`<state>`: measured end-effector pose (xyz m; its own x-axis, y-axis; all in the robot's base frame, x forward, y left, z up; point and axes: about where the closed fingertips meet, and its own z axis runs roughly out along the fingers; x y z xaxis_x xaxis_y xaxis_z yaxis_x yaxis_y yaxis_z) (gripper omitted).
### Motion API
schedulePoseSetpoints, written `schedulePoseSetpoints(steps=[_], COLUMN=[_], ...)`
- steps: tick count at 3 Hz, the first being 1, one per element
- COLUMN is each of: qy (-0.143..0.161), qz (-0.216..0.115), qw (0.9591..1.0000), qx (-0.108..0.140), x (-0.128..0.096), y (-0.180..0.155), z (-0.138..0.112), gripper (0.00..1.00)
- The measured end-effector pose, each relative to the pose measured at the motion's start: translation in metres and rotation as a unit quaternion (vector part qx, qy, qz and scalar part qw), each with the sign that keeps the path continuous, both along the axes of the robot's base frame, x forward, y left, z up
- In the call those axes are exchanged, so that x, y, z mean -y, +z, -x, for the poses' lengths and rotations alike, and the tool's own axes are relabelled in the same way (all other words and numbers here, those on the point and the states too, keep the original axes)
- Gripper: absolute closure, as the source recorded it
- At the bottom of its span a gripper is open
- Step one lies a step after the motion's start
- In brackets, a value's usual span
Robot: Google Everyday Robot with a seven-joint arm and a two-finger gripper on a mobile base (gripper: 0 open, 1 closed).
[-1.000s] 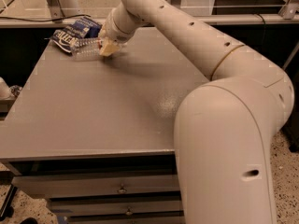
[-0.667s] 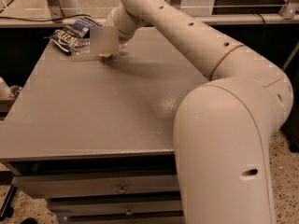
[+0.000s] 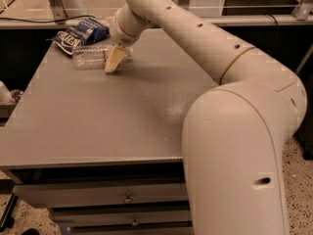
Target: Move water bottle near blue chip bag
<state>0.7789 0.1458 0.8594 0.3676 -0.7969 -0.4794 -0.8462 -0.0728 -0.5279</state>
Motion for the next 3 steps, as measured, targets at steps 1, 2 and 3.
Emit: schedulePoseSetpoints(steps=[1, 2, 3], qy=[-0.016, -0.032, -0.049], qz=[-0.005, -0.015, -0.025], qw=[0.9998, 0.9987, 0.9972], qx=[0.013, 0.037, 0.050], x=[0.007, 0.007, 0.020], y=[0.012, 0.030, 0.050], z=[-0.003, -0.009, -0.006], gripper=[0.00, 0.00, 0.00])
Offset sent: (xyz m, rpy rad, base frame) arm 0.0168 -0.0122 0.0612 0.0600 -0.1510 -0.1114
